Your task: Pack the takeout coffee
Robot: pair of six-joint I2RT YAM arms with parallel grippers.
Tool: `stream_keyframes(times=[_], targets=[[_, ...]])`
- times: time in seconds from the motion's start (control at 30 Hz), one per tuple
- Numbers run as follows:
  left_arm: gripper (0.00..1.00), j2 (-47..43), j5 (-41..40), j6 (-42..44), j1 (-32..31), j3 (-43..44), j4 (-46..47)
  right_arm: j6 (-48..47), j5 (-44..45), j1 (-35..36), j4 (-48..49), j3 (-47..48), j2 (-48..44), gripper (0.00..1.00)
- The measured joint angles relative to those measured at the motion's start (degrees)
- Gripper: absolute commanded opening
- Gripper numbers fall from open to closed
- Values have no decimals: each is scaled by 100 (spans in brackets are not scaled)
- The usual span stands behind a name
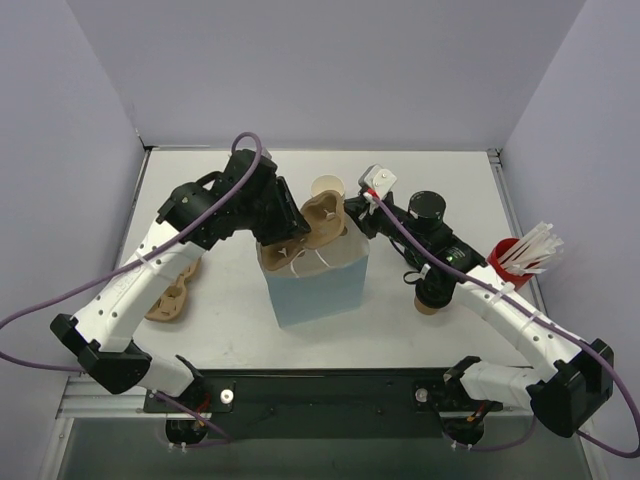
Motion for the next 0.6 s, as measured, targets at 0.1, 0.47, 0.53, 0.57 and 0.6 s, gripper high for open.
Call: stream_keyframes(times=[0.1, 0.47, 0.53, 0.57, 0.6], targets=[[34, 109, -63, 98, -35, 144, -144, 142, 61, 9, -125, 68, 0, 0], [34, 614, -328, 520, -136, 940, -861, 505, 560, 271, -887, 365, 0, 0], [34, 614, -352, 581, -157, 960, -885, 636, 706, 293, -1161, 595, 39, 0], [34, 614, -354, 601, -166, 966, -890, 706, 758, 297, -1259, 713, 74, 0], [34, 614, -358, 647, -170, 968, -892, 767, 811, 297, -1362, 831, 116, 0]])
